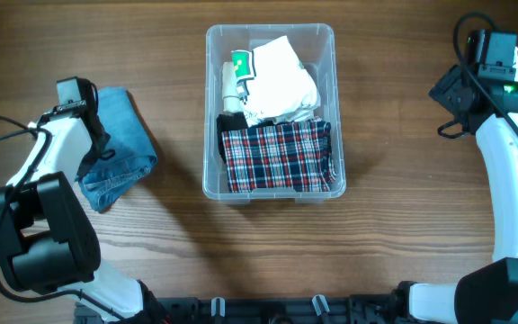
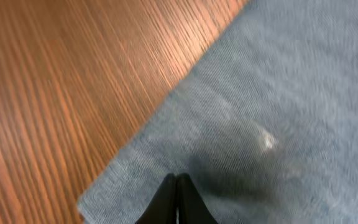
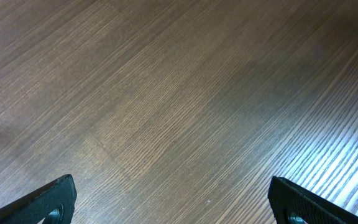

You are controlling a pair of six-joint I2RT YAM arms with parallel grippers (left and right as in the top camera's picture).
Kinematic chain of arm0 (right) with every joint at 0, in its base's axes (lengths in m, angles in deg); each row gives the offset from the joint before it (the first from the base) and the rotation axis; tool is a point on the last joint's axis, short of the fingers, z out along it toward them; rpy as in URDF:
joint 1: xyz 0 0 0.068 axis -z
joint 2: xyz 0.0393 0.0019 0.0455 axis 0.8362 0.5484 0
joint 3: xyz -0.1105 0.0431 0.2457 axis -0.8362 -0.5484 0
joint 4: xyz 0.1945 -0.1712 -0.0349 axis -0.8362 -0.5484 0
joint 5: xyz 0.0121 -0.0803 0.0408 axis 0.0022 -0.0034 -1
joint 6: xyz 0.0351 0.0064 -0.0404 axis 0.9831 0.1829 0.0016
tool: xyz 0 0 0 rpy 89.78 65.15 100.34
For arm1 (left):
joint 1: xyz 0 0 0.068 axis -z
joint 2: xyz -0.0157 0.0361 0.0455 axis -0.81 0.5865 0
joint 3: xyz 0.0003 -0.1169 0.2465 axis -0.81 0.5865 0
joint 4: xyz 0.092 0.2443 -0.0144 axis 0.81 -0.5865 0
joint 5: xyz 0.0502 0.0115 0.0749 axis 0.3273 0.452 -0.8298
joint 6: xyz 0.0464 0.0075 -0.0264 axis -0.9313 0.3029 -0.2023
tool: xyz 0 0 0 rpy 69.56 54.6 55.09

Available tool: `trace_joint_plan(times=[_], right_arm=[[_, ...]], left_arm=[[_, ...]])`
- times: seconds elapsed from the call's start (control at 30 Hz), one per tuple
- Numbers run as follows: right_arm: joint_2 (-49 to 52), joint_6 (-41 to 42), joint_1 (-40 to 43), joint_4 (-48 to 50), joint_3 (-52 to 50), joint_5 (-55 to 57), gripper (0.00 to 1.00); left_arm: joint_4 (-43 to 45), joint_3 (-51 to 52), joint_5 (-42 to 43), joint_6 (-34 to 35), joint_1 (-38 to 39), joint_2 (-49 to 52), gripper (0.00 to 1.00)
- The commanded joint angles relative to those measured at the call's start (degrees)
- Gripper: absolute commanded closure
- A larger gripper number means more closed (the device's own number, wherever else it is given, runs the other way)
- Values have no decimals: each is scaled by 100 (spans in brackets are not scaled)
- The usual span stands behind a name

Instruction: Pack container

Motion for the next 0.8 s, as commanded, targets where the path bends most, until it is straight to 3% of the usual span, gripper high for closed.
trace_joint_plan(times=[0.0,0.23,0.5,0.6,0.77], right_arm=[[48,22,26,13,-59,74,0],[48,20,26,13,-59,74,0],[48,20,26,13,-59,74,0],[48,20,26,13,-59,74,0],[48,20,26,13,-59,74,0]], left_arm=[[-17,42,610,-527,-13,76,96],[-107,-22,778,-651,2,-420,96],[-1224,-22,2277,-632,2,-1331,96],[-1692,-17,2321,-636,0,-1344,96],[-1681,-17,2323,-634,0,-1110,96]])
